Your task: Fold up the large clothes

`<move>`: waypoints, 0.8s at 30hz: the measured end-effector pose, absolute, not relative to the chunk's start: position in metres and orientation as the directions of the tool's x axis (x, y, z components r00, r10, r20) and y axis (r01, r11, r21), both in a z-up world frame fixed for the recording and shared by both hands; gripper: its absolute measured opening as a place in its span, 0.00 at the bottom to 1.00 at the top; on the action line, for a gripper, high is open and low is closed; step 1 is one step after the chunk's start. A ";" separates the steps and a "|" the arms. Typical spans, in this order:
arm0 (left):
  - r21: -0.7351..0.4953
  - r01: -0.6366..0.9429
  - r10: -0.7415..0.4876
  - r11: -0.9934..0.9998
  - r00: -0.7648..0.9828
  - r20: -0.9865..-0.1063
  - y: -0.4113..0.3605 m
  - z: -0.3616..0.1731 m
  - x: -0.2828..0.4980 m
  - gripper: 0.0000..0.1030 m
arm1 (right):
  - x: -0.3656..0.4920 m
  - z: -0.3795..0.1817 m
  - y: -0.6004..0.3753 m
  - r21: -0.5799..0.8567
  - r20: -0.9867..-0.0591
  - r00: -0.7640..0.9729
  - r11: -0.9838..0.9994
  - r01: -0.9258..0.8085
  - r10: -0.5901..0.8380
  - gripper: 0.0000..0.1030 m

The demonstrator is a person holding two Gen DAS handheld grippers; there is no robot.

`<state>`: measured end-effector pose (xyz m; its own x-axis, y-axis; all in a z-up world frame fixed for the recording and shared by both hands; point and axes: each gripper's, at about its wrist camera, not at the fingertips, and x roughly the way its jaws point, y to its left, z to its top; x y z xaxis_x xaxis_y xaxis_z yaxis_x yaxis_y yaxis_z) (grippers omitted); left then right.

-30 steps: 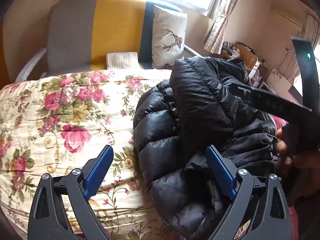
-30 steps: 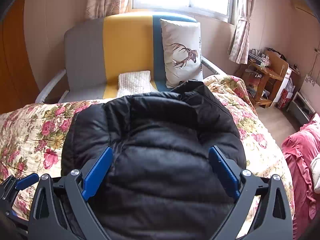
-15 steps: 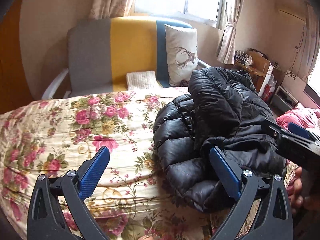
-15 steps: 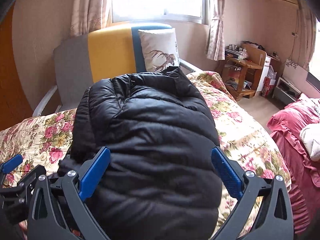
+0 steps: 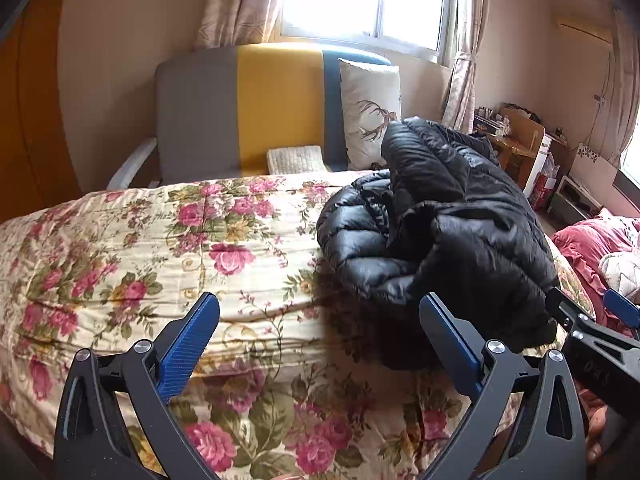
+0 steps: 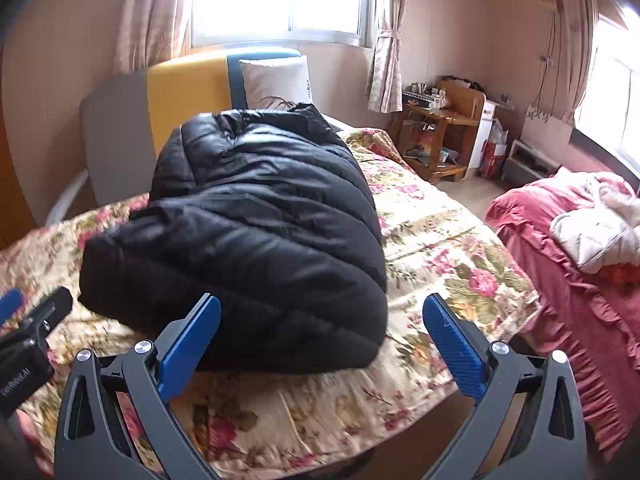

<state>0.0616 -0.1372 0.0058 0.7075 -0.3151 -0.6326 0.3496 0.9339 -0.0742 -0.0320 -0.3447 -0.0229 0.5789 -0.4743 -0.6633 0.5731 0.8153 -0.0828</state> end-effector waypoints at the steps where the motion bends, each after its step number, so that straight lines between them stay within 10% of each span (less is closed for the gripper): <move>1: -0.074 0.345 -0.312 0.936 0.708 -0.634 -0.136 0.005 0.059 0.96 | -0.036 -0.025 -0.341 -0.084 -0.666 0.572 0.811 0.579 -0.478 0.98; 24: -0.055 0.366 -0.324 0.929 0.730 -0.602 -0.138 0.010 0.015 0.96 | -0.072 -0.025 -0.320 -0.058 -0.672 0.560 0.789 0.612 -0.484 0.98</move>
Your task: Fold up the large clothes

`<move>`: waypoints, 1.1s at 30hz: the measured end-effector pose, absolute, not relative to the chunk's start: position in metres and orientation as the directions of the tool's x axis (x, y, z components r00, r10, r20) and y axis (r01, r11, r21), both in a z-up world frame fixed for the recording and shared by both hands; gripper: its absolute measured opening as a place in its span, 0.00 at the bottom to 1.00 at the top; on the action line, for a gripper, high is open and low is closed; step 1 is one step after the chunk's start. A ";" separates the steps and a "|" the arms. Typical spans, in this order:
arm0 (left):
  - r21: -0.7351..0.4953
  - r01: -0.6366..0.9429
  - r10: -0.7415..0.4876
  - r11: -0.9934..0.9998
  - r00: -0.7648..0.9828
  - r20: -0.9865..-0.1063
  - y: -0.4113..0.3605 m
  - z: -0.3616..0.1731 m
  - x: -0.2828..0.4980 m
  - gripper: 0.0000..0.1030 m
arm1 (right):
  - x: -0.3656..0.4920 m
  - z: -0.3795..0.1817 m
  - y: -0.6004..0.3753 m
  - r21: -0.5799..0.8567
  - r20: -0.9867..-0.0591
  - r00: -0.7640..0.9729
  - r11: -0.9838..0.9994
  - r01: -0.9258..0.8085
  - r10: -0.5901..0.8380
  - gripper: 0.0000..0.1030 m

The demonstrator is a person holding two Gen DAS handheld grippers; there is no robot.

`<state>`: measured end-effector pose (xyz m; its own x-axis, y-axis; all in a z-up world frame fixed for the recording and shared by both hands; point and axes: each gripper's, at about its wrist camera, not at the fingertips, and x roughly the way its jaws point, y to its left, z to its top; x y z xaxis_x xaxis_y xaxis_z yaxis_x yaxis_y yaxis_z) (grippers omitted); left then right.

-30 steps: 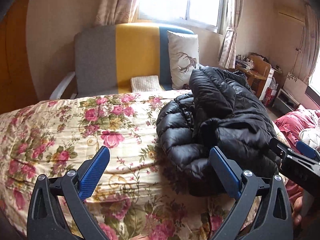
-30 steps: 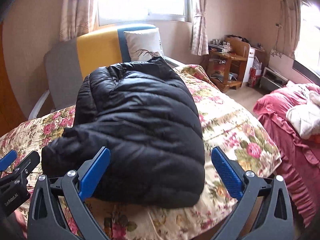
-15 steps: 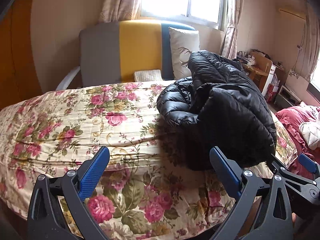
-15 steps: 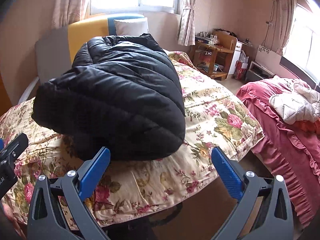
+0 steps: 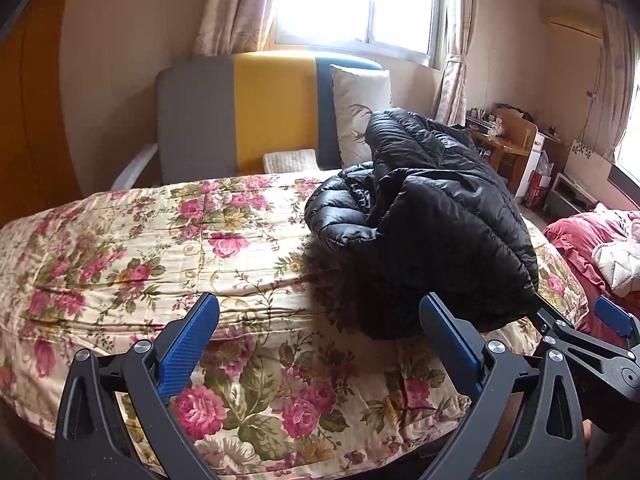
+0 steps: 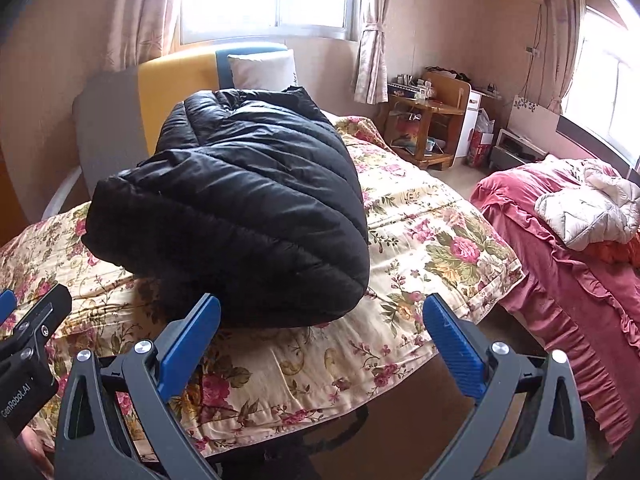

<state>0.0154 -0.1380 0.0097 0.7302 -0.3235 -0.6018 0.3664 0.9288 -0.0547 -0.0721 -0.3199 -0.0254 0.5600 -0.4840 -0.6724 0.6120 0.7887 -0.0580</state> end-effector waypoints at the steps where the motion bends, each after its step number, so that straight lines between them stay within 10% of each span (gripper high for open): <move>1: -0.051 0.370 -0.325 0.928 0.734 -0.597 -0.139 0.011 0.014 0.96 | -0.073 -0.023 -0.320 -0.055 -0.666 0.565 0.786 0.615 -0.488 0.98; 33: -0.047 0.383 -0.331 0.923 0.724 -0.605 -0.141 0.010 0.012 0.96 | -0.073 -0.032 -0.315 -0.036 -0.671 0.571 0.790 0.612 -0.472 0.98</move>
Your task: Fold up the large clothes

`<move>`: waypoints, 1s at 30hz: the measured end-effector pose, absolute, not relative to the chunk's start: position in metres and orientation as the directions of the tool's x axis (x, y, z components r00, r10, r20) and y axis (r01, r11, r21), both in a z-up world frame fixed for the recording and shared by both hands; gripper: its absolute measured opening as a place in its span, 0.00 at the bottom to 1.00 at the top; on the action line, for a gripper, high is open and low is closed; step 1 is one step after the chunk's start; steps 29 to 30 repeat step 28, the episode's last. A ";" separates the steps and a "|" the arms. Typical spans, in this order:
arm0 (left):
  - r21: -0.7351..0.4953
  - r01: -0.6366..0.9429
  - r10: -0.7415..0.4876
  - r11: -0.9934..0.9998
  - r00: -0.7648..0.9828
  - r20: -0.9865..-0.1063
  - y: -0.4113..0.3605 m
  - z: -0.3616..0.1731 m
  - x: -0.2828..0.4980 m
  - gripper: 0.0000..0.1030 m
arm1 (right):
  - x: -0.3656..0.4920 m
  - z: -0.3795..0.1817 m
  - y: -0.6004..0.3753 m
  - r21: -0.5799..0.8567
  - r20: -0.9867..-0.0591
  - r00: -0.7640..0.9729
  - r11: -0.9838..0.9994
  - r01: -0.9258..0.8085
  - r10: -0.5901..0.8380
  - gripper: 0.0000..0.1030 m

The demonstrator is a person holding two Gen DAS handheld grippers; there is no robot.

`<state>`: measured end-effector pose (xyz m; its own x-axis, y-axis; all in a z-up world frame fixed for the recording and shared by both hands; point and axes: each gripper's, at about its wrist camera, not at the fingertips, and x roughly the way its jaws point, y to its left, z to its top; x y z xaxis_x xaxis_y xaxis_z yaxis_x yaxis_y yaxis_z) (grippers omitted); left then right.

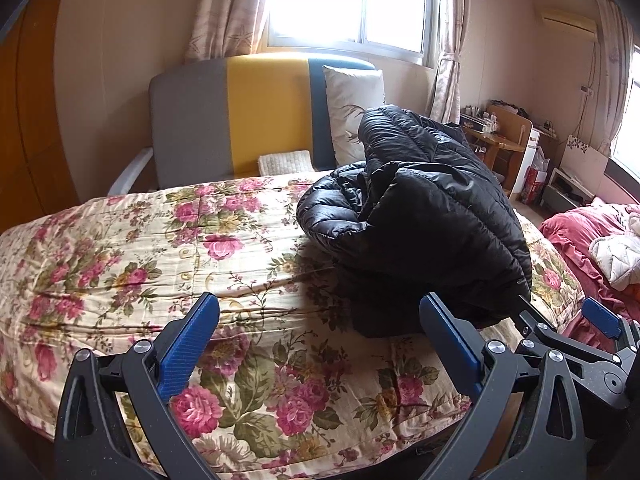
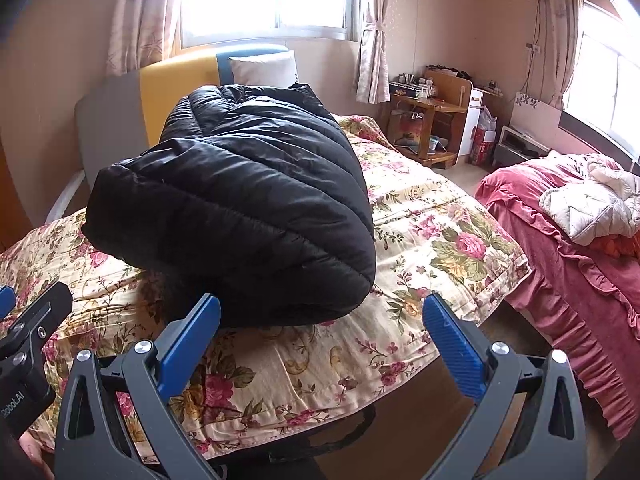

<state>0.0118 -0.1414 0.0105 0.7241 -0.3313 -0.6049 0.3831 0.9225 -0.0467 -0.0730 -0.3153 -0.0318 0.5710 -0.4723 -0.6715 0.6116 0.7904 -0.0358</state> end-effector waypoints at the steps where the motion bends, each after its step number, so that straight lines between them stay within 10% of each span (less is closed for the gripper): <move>1: -0.046 0.383 -0.331 0.922 0.724 -0.605 -0.142 0.010 0.012 0.96 | -0.073 -0.032 -0.316 -0.036 -0.672 0.571 0.790 0.612 -0.472 0.98; 30: -0.058 0.342 -0.299 0.938 0.712 -0.636 -0.137 -0.003 0.019 0.96 | -0.072 -0.038 -0.320 -0.021 -0.682 0.572 0.794 0.608 -0.456 0.98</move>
